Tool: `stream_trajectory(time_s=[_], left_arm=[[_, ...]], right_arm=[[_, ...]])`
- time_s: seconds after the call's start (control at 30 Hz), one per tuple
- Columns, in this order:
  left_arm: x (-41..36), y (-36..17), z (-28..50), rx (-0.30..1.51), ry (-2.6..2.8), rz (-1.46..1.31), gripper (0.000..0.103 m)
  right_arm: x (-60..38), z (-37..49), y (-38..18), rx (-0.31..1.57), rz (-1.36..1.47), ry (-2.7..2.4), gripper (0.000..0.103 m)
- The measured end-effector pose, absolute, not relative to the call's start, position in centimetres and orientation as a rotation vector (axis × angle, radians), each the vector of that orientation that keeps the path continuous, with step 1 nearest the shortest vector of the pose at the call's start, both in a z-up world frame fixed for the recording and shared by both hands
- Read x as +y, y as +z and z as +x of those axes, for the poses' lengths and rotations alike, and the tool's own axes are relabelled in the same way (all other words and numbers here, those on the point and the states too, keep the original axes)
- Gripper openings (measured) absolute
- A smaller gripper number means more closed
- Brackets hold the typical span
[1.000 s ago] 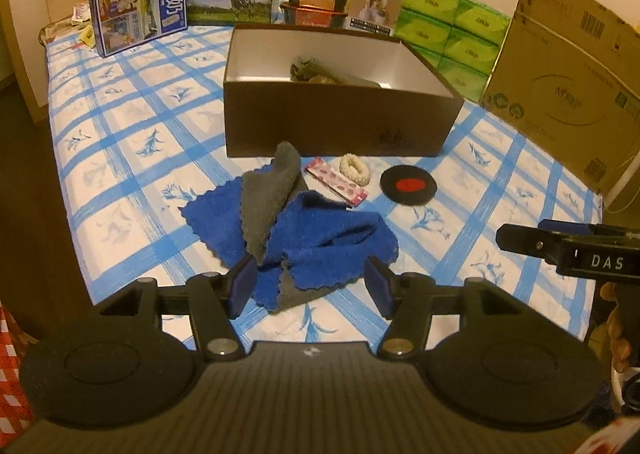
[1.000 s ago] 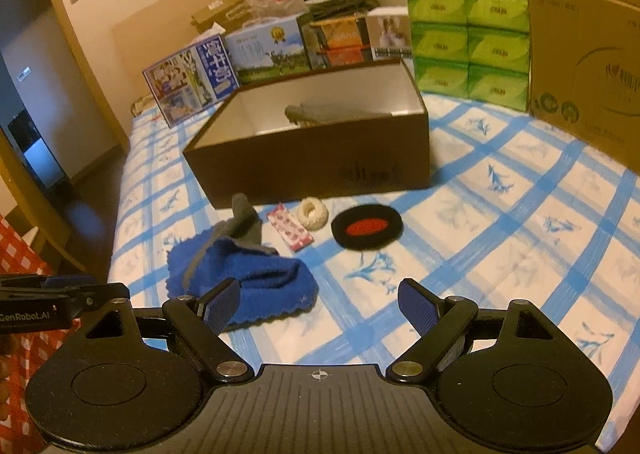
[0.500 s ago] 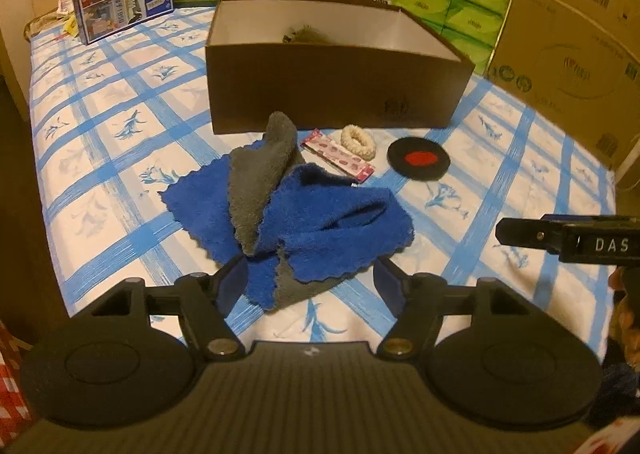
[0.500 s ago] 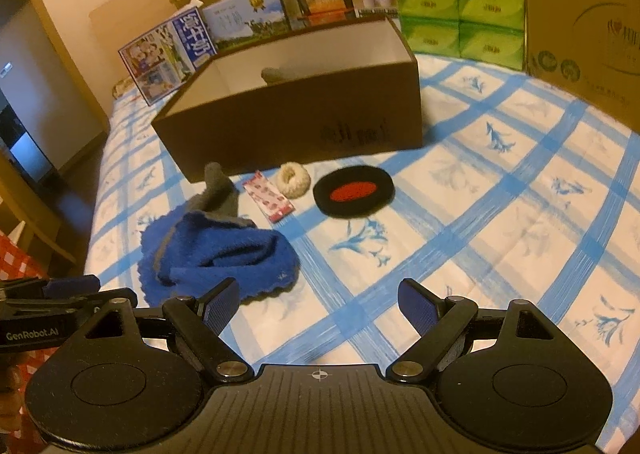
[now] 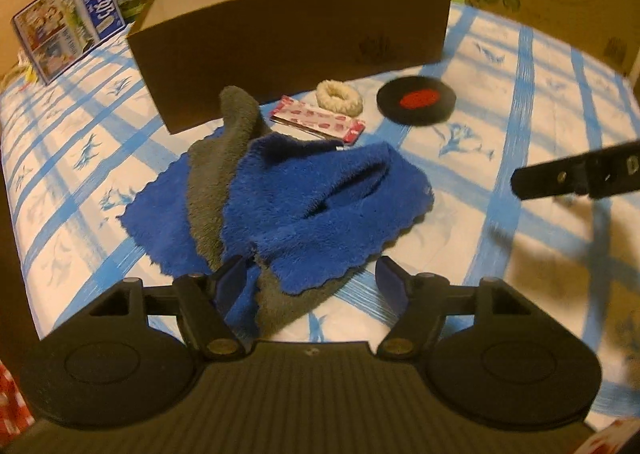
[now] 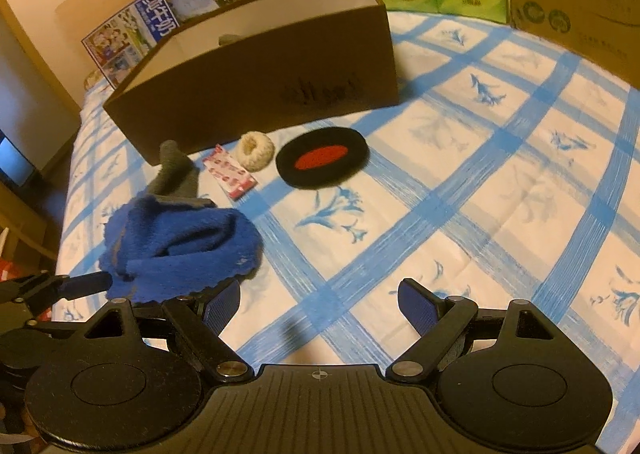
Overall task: Organize soft objects
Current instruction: 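Close the left tool on the blue terry towel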
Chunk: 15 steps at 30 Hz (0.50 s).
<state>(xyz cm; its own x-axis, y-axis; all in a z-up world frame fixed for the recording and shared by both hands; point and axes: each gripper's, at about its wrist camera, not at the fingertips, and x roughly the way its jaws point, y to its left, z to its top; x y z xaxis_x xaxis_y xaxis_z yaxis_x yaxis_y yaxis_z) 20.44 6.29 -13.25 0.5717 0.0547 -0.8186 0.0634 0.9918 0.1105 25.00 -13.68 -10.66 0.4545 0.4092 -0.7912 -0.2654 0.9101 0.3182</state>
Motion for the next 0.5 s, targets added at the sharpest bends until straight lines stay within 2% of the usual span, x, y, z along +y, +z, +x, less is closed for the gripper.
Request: stream_trajectory(time_s=[0.13, 0.23, 0.3, 0.37, 0.5], left_arm=[[5.9, -14.4, 21.2, 0.960, 0.006, 0.169, 0.067], [6.0, -14.9, 21.6, 0.971, 0.006, 0.162, 0.053], [6.6, -14.7, 21.7, 0.967, -0.001, 0.119, 0.031], [7.3, -14.2, 21.7, 0.964, 0.009, 0.092, 0.018], [9.8, -12.2, 21.2, 0.925, 0.030, -0.016, 0.014]], right_arm=[[-13.8, 25.3, -11.1, 1.028, 0.162, 0.411, 0.086], [-13.8, 25.5, -11.3, 1.032, 0.165, 0.402, 0.086], [-13.9, 25.7, -11.3, 1.033, 0.168, 0.396, 0.086], [-13.9, 25.8, -11.4, 1.033, 0.170, 0.393, 0.086], [-13.9, 25.9, -11.4, 1.032, 0.173, 0.393, 0.086]])
